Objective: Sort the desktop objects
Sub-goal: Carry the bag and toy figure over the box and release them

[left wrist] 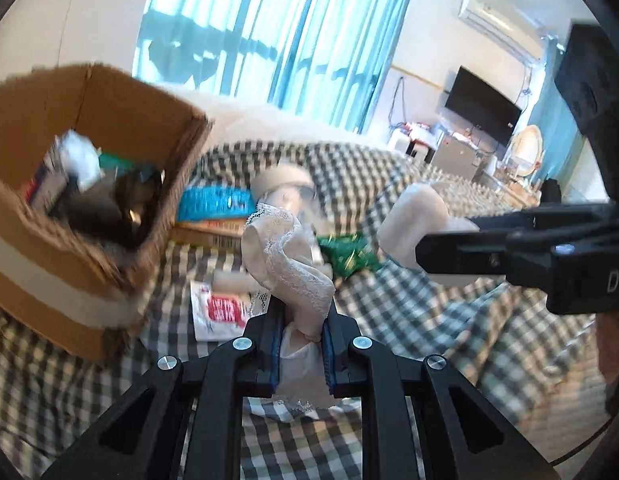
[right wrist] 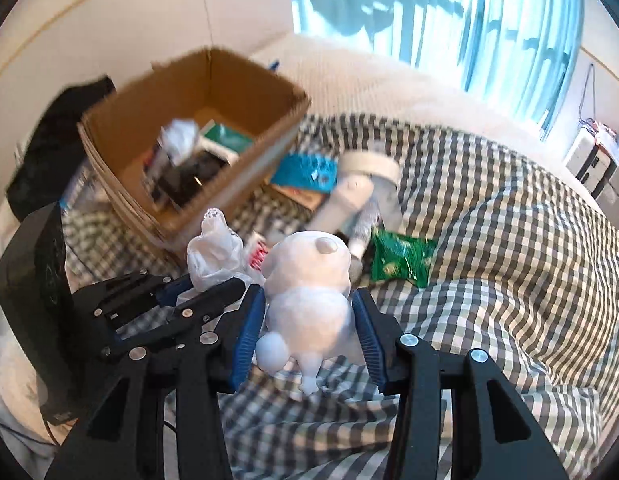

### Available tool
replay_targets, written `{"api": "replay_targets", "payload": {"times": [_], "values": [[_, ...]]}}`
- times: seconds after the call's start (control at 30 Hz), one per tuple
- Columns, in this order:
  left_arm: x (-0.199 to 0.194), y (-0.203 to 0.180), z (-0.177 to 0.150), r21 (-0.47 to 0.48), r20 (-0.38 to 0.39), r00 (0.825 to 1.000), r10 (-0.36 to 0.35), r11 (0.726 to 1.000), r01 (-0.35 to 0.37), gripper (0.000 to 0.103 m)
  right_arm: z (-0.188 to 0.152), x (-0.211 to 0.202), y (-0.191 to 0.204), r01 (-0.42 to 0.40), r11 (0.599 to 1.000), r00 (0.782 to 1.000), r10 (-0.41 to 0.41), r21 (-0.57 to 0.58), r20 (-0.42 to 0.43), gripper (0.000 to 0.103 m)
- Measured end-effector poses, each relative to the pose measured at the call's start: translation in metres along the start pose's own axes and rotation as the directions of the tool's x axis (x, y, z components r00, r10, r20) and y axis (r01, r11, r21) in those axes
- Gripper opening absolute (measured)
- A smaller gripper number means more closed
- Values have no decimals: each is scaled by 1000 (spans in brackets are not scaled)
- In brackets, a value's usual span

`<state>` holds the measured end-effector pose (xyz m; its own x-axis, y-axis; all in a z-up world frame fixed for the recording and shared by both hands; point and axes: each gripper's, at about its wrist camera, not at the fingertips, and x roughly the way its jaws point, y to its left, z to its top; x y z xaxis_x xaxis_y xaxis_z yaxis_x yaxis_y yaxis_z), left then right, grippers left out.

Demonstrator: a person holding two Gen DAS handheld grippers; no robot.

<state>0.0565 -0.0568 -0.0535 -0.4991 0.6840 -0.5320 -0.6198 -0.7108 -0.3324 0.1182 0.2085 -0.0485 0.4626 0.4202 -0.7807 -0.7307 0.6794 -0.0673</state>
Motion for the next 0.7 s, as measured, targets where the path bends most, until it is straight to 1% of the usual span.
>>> {"api": "replay_targets", "payload": {"times": [0.07, 0.13, 0.2, 0.3, 0.33, 0.4, 0.47, 0.53, 0.57, 0.63, 0.7], "values": [[-16, 1, 13, 10, 38, 999, -13, 1000, 13, 16, 8, -12, 6, -19, 1000, 999, 19, 1, 29, 45], [-30, 2, 28, 37, 81, 997, -4, 999, 1, 16, 17, -22, 14, -45, 999, 997, 45, 4, 66, 45], [-41, 6, 43, 52, 117, 993, 7, 999, -13, 16, 33, -32, 24, -89, 996, 991, 88, 0, 102, 45], [-52, 25, 77, 50, 142, 989, 33, 998, -40, 16, 59, -32, 39, -144, 989, 980, 145, -13, 134, 45], [-54, 35, 91, 42, 149, 987, 55, 997, -62, 16, 68, -29, 44, -157, 987, 977, 158, -16, 142, 45], [-54, 53, 111, 37, 140, 985, 103, 993, -109, 16, 87, -19, 54, -172, 985, 973, 173, -24, 155, 45], [-49, 74, 129, 37, 127, 975, 181, 982, -187, 16, 102, -5, 62, -175, 984, 970, 176, -19, 166, 45], [-44, 89, 136, 47, 102, 968, 231, 970, -237, 16, 114, 11, 67, -195, 981, 965, 191, 6, 178, 45], [-38, 102, 139, 37, 84, 964, 253, 966, -257, 16, 119, 23, 70, -209, 978, 963, 202, 22, 178, 45], [-31, 119, 137, 3, 65, 967, 245, 969, -246, 16, 127, 42, 75, -228, 973, 961, 219, 38, 168, 45], [-22, 135, 135, -23, 48, 967, 249, 969, -248, 16, 132, 61, 80, -227, 973, 963, 219, 41, 155, 45]]}}
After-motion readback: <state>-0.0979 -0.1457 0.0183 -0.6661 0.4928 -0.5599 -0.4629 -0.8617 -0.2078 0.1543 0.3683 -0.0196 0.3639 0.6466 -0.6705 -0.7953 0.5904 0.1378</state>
